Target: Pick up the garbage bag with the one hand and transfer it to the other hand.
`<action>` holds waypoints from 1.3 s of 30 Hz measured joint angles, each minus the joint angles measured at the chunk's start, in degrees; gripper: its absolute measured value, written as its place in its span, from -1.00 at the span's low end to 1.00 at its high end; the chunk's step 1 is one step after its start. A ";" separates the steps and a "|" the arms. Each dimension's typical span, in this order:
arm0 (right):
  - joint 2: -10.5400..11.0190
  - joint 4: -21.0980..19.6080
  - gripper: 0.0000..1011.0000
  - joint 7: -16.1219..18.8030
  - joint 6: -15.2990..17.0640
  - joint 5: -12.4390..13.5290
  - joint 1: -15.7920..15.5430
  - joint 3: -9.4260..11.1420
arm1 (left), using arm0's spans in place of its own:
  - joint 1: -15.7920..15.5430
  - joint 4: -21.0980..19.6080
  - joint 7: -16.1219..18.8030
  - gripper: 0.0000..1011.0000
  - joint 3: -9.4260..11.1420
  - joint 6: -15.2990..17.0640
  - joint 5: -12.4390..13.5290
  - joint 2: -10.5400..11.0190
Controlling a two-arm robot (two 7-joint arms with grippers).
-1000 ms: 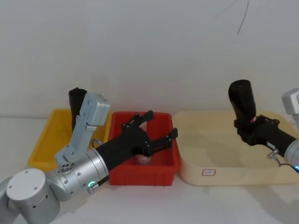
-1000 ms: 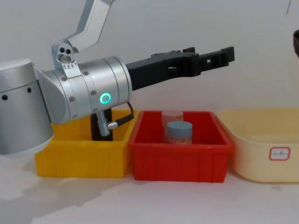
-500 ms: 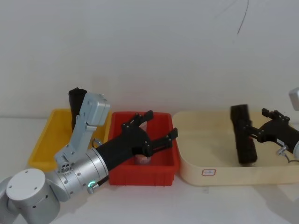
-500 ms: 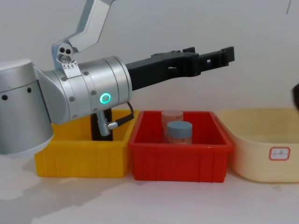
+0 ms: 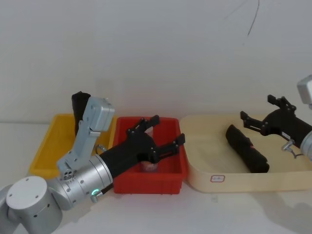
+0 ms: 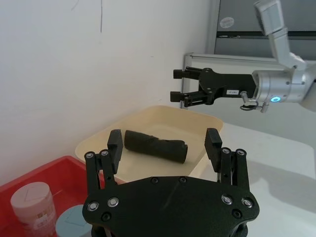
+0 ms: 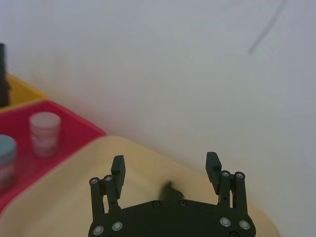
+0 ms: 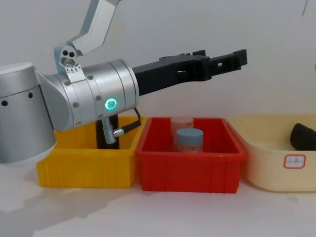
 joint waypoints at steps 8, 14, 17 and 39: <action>-1.25 -3.16 0.98 2.03 -0.62 0.61 -0.60 -1.57 | 0.72 -0.49 2.05 0.98 -0.67 -0.60 0.23 0.50; -2.51 -3.97 0.98 3.77 -0.64 1.74 -0.94 -3.30 | 1.65 -1.17 4.21 0.98 -1.66 -1.20 0.82 1.27; -3.05 -3.99 0.98 4.62 -0.64 2.16 -0.95 -4.05 | 2.58 -1.78 5.79 0.98 -2.66 -1.60 1.30 2.05; -7.27 3.45 0.98 12.52 0.04 3.52 5.51 -11.83 | 7.43 -4.77 10.99 0.98 -7.02 -2.37 2.79 5.36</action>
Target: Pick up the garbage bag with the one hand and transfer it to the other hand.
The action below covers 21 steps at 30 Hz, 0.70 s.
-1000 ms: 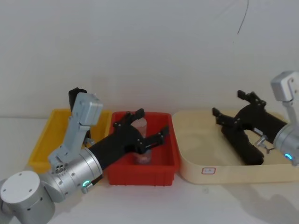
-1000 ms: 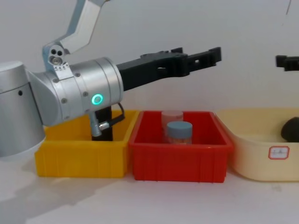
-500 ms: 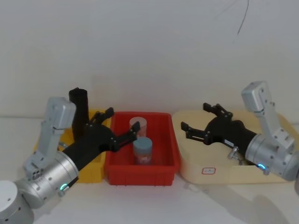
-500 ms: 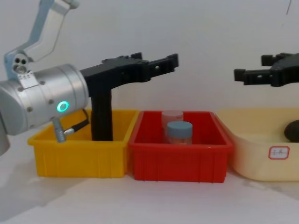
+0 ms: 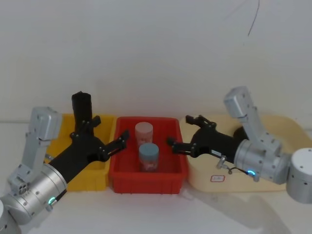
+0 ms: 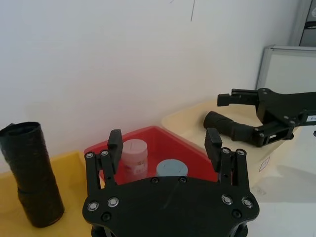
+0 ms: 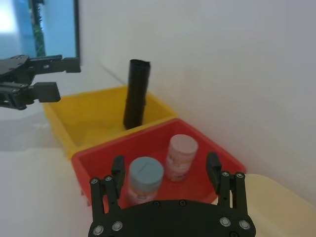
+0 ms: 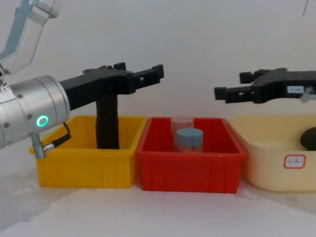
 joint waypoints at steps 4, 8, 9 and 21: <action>-0.79 2.41 0.98 1.37 0.24 -0.37 2.00 -1.58 | 0.33 -0.20 0.31 0.98 -0.27 -0.03 0.11 0.21; -1.74 5.12 0.98 2.85 0.33 -0.77 3.97 -3.11 | 0.59 -0.37 0.53 0.98 -0.46 -0.05 0.19 0.38; -2.19 6.46 0.98 3.36 0.32 -0.87 4.85 -3.67 | 0.66 -0.41 0.61 0.98 -0.53 -0.06 0.21 0.43; -6.27 17.23 0.98 7.29 -1.39 -1.27 10.83 -7.27 | 1.05 -0.64 0.95 0.98 -0.85 -0.08 0.30 0.67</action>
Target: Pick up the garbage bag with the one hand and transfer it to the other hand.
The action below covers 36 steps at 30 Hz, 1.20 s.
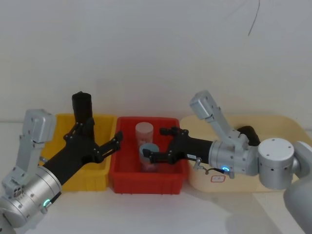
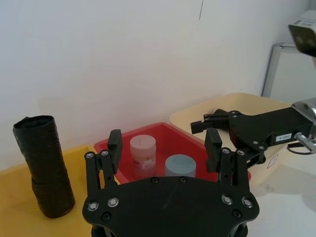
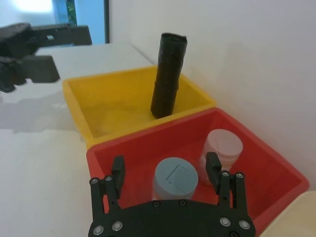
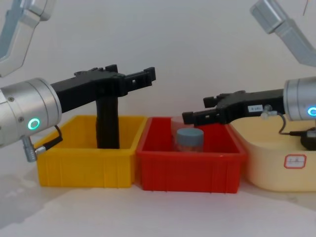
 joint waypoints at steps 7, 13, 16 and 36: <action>-1.95 5.80 0.98 1.53 -1.45 0.12 2.77 -1.06 | 0.09 -0.04 0.10 0.98 -0.08 0.00 0.04 0.05; -3.21 9.92 0.98 2.49 -2.75 0.47 4.75 -1.64 | 0.13 -0.08 0.14 0.98 -0.11 0.00 0.05 0.07; -3.70 11.75 0.98 2.91 -3.23 0.61 5.58 -1.91 | 0.14 -0.10 0.15 0.98 -0.12 0.00 0.05 0.08; -6.70 21.50 0.98 5.58 -5.95 0.89 9.77 -2.86 | 0.20 -0.12 0.21 0.98 -0.18 0.01 0.05 0.14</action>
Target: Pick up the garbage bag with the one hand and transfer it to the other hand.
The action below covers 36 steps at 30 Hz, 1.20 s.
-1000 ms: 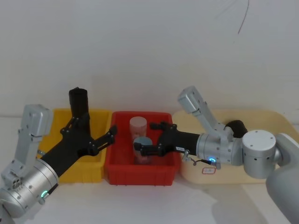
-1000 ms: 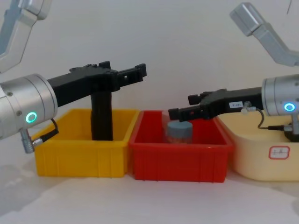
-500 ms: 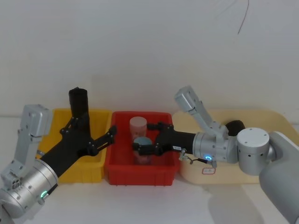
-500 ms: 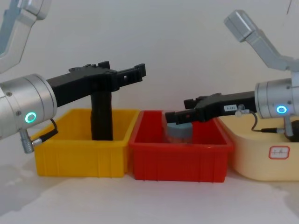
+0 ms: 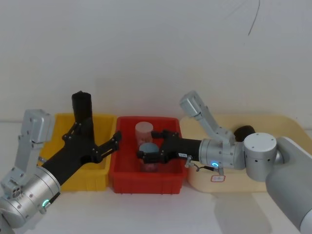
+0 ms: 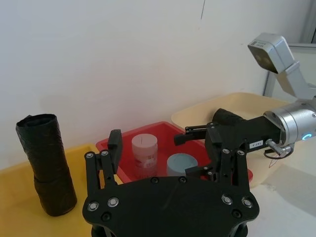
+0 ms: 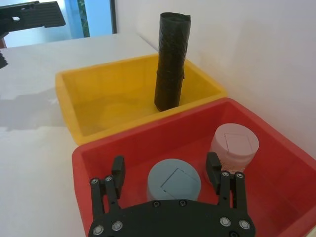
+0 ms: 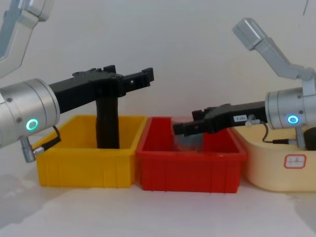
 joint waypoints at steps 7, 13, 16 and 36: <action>-0.80 3.07 0.98 0.45 -0.84 -0.36 1.14 -0.03 | 0.00 0.01 -0.01 0.98 0.00 0.00 0.00 -0.01; -1.35 5.37 0.98 0.77 -1.24 -0.73 1.95 -0.02 | 0.00 0.01 -0.01 0.98 0.01 0.00 0.00 0.00; -1.49 5.95 0.90 0.85 -1.33 -0.87 2.14 -0.02 | 0.00 0.01 -0.01 0.98 0.01 0.00 0.00 0.00; -0.57 3.93 0.28 1.38 -0.05 -1.28 1.28 1.02 | 0.00 0.01 -0.01 0.98 0.01 0.00 0.00 0.00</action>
